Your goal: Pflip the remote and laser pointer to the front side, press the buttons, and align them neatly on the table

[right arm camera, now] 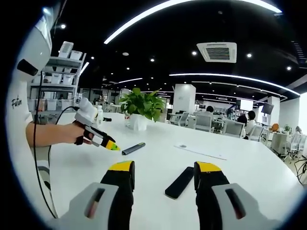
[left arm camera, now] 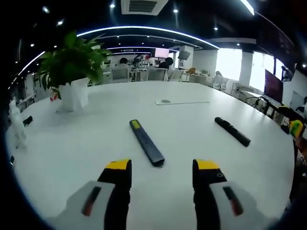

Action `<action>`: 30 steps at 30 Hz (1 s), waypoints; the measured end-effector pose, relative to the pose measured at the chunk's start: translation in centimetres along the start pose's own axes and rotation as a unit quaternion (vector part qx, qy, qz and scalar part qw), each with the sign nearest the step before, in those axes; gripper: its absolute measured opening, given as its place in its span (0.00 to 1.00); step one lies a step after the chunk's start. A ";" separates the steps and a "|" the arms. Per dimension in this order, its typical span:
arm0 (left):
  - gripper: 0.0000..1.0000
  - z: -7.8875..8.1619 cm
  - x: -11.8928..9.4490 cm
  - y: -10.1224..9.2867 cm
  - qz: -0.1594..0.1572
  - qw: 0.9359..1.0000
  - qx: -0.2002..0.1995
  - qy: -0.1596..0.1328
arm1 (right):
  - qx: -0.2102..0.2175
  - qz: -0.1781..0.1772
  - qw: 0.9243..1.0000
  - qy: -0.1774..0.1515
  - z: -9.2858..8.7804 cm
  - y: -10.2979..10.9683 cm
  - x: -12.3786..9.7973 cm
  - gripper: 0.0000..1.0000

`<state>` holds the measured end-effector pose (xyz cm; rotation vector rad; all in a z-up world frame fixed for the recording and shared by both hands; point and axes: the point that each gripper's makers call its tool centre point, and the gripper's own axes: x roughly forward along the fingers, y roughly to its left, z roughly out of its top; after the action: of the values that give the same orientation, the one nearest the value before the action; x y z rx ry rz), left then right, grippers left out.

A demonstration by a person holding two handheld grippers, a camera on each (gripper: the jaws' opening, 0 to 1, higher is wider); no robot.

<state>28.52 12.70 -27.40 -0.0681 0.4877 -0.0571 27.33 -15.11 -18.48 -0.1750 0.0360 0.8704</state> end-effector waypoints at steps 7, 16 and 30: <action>0.52 -0.1 0.2 0.0 0.001 1.000 0.002 0.003 | 0.000 -0.002 1.000 0.002 -0.2 -0.2 -0.1 0.52; 0.51 0.0 0.3 0.1 0.008 1.000 0.012 0.006 | 0.005 -0.005 1.000 -0.002 -0.6 -0.4 -0.3 0.51; 0.51 0.3 1.0 0.1 0.007 1.000 0.009 -0.002 | -0.011 0.001 1.000 0.009 -0.6 0.0 -0.1 0.51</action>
<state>29.55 12.77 -27.57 -0.0476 0.4826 -0.0484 27.31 -15.27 -19.11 -0.2042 0.0434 0.8718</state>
